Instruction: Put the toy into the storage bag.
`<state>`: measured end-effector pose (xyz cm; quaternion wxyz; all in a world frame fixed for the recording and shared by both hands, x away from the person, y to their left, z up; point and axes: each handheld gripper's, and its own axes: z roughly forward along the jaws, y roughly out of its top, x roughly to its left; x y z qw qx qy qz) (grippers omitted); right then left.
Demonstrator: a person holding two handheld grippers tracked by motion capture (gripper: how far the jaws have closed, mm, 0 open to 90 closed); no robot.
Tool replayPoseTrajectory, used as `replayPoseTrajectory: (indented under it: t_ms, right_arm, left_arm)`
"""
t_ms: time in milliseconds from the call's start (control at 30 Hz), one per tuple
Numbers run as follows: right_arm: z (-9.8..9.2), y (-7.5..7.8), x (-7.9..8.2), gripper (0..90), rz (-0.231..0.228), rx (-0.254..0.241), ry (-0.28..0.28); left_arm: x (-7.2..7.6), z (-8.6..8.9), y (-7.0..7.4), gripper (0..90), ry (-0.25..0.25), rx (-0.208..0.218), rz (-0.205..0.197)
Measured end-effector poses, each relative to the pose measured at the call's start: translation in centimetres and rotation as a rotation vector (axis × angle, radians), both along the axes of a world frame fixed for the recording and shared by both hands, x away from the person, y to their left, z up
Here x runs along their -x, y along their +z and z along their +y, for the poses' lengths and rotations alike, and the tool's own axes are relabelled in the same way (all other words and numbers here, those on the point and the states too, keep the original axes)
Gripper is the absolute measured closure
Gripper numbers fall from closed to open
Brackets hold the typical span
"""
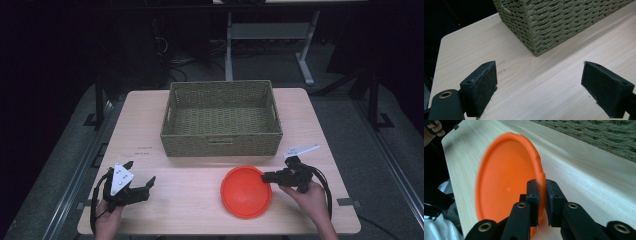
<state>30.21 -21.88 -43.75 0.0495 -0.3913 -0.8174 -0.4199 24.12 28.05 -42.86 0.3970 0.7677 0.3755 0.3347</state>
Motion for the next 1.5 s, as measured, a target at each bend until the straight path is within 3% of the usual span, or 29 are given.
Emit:
replayPoseTrajectory:
  t_ms: [433,900,1233,1500]
  right_arm:
    - [0.8,4.0,1.0,81.8,-0.07,0.048,0.017]
    - [1.2,7.0,-0.4,81.8,-0.077,0.097,0.055]
    - [1.5,9.5,-1.4,81.8,-0.092,0.098,0.063]
    - [1.1,12.2,-2.1,81.8,-0.132,0.093,0.049]
  left_arm:
    - [0.0,0.2,0.1,12.8,0.007,0.006,-0.004]
    - [0.0,0.3,0.0,12.8,0.008,0.003,0.003]
    - [0.0,0.3,0.0,12.8,0.01,0.004,0.004]
    - [0.0,0.3,0.0,12.8,0.012,0.006,0.007]
